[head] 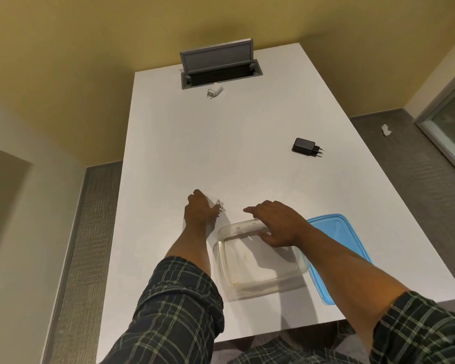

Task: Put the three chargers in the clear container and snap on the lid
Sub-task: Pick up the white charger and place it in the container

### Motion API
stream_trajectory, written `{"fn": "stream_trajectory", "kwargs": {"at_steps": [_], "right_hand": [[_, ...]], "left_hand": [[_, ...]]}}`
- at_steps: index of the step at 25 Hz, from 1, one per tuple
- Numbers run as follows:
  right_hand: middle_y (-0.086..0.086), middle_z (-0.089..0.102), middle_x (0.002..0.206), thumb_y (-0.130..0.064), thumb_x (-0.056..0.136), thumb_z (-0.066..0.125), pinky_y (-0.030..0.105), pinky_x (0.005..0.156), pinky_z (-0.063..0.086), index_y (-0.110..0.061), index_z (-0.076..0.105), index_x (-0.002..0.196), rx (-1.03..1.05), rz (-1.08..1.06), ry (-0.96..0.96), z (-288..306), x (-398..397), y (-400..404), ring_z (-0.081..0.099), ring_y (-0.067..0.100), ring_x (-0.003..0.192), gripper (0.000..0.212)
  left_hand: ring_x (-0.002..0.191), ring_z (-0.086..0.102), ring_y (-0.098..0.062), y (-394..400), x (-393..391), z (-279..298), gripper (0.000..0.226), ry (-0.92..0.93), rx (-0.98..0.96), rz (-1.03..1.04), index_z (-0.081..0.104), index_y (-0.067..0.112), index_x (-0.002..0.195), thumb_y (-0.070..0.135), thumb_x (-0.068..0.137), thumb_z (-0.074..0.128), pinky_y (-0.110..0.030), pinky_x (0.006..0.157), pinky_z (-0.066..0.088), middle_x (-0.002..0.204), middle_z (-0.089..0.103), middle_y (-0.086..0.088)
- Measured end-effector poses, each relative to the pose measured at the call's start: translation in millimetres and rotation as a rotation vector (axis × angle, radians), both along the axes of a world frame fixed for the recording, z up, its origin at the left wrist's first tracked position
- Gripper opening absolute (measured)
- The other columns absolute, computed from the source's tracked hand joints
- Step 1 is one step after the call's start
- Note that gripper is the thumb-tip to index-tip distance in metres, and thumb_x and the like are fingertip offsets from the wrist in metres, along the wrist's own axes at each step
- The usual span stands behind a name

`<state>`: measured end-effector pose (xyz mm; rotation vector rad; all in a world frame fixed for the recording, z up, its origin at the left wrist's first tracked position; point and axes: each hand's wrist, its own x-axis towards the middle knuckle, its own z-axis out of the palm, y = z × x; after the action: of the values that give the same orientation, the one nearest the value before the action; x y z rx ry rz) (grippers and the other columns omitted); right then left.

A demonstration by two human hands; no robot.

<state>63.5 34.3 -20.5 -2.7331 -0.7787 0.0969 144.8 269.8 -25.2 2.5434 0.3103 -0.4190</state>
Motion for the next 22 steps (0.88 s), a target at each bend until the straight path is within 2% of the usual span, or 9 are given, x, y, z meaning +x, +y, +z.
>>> {"fn": "stream_trajectory", "kwargs": {"at_steps": [4,6,7,9,11,14,18,20,22], "right_hand": [[-0.002,0.063,0.117,-0.035,0.08,0.067,0.032,0.086,0.048,-0.019,0.048,0.141,0.007,0.021,-0.026,14,-9,0,0.057,0.019,0.103,0.066],[-0.001,0.064,0.116,-0.035,0.08,0.068,0.033,0.086,0.048,-0.019,0.049,0.14,0.032,-0.005,-0.03,15,-4,-1,0.058,0.02,0.103,0.066],[-0.001,0.064,0.116,-0.035,0.08,0.068,0.033,0.086,0.049,-0.019,0.049,0.14,0.055,-0.023,-0.031,16,-2,0,0.058,0.021,0.103,0.066],[-0.002,0.064,0.117,-0.035,0.079,0.068,0.034,0.088,0.049,-0.02,0.048,0.141,0.069,-0.076,-0.023,17,0,-2,0.058,0.021,0.106,0.067],[-0.001,0.064,0.119,-0.035,0.079,0.068,0.035,0.089,0.048,-0.02,0.047,0.142,0.05,-0.1,-0.037,17,4,-7,0.058,0.022,0.108,0.068],[0.001,0.064,0.119,-0.034,0.08,0.068,0.037,0.09,0.047,-0.019,0.046,0.143,0.02,-0.124,-0.023,15,7,-11,0.057,0.024,0.109,0.069],[-0.001,0.064,0.116,-0.033,0.081,0.068,0.036,0.089,0.045,-0.019,0.046,0.142,0.018,-0.119,-0.006,17,7,-13,0.057,0.023,0.108,0.067],[0.0,0.064,0.116,-0.033,0.082,0.068,0.036,0.089,0.045,-0.018,0.047,0.142,0.012,-0.122,0.008,16,5,-12,0.057,0.024,0.108,0.065],[0.003,0.062,0.119,-0.034,0.084,0.066,0.037,0.091,0.045,-0.017,0.048,0.141,-0.047,-0.12,0.022,13,5,-12,0.056,0.026,0.11,0.062]], "left_hand": [[0.12,0.059,-0.039,10,-16,16,0.066,-0.076,-0.206,0.275,0.038,0.011,0.14,0.05,0.092,0.062,-0.043,0.098,0.05,0.133,0.056,-0.021],[0.101,0.065,-0.033,9,-7,25,0.06,-0.07,-0.533,0.437,0.04,0.017,0.138,0.05,0.093,0.062,-0.038,0.078,0.056,0.122,0.062,-0.015],[0.085,0.064,-0.029,10,-3,28,0.053,-0.055,-0.722,0.515,0.043,0.019,0.134,0.05,0.094,0.061,-0.032,0.063,0.052,0.111,0.064,-0.012],[0.061,0.058,-0.022,12,4,36,0.036,0.03,-1.002,0.63,0.057,0.019,0.114,0.047,0.09,0.057,-0.024,0.053,0.04,0.091,0.06,-0.009],[0.055,0.055,-0.02,14,5,43,0.032,0.157,-1.21,0.671,0.062,0.02,0.093,0.049,0.085,0.051,-0.023,0.054,0.04,0.082,0.059,-0.007],[0.068,0.054,-0.026,13,6,40,0.053,0.299,-1.469,0.694,0.065,0.014,0.099,0.062,0.087,0.048,-0.029,0.065,0.045,0.085,0.063,-0.011],[0.057,0.055,-0.026,6,-10,41,0.086,0.311,-1.52,0.66,0.062,0.006,0.088,0.089,0.078,0.038,-0.022,0.05,0.034,0.084,0.065,-0.018],[0.052,0.055,-0.024,5,-16,42,0.088,0.304,-1.459,0.57,0.062,0.008,0.088,0.091,0.077,0.036,-0.019,0.045,0.027,0.091,0.07,-0.017],[0.048,0.053,-0.023,4,-21,46,0.081,0.321,-1.31,0.451,0.063,0.013,0.09,0.089,0.078,0.039,-0.017,0.042,0.025,0.083,0.069,-0.013]]}}
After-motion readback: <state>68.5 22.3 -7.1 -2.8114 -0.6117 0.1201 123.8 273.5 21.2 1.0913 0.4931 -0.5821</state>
